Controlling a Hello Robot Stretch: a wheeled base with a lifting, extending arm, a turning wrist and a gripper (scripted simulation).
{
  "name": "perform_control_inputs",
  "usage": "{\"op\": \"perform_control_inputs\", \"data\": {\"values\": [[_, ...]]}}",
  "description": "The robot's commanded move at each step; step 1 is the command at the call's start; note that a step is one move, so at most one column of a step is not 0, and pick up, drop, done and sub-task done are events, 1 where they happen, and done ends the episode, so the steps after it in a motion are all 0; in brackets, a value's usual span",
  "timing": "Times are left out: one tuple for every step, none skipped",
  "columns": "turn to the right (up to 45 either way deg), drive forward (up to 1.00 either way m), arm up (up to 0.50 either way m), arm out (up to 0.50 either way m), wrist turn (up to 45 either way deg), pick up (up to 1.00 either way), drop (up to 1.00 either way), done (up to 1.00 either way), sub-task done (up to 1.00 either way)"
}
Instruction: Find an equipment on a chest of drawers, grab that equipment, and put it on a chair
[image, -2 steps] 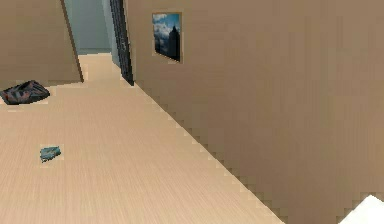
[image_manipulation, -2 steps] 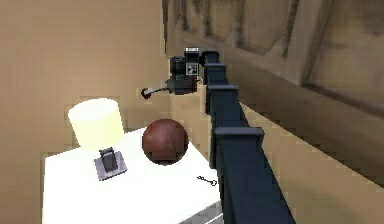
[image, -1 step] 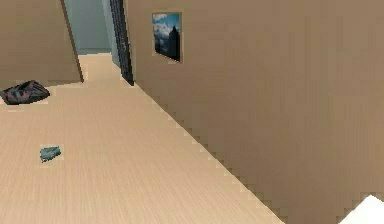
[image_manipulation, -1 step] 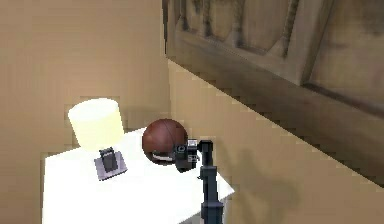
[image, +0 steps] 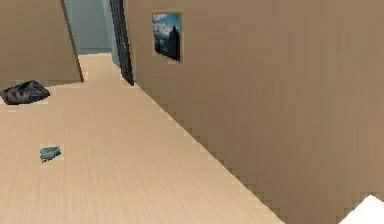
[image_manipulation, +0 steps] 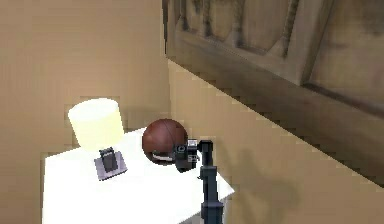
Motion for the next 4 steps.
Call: {"op": "perform_control_inputs", "data": {"values": [[0.0, 0.0, 0.1, 0.0, 0.0, 0.0, 0.0, 0.0, 0.0], [0.0, 0.0, 0.2, 0.0, 0.0, 0.0, 0.0, 0.0, 0.0], [0.0, 0.0, 0.0, 0.0, -45.0, 0.0, 0.0, 0.0, 0.0], [0.0, 0.0, 0.0, 0.0, -45.0, 0.0, 0.0, 0.0, 0.0]]}}
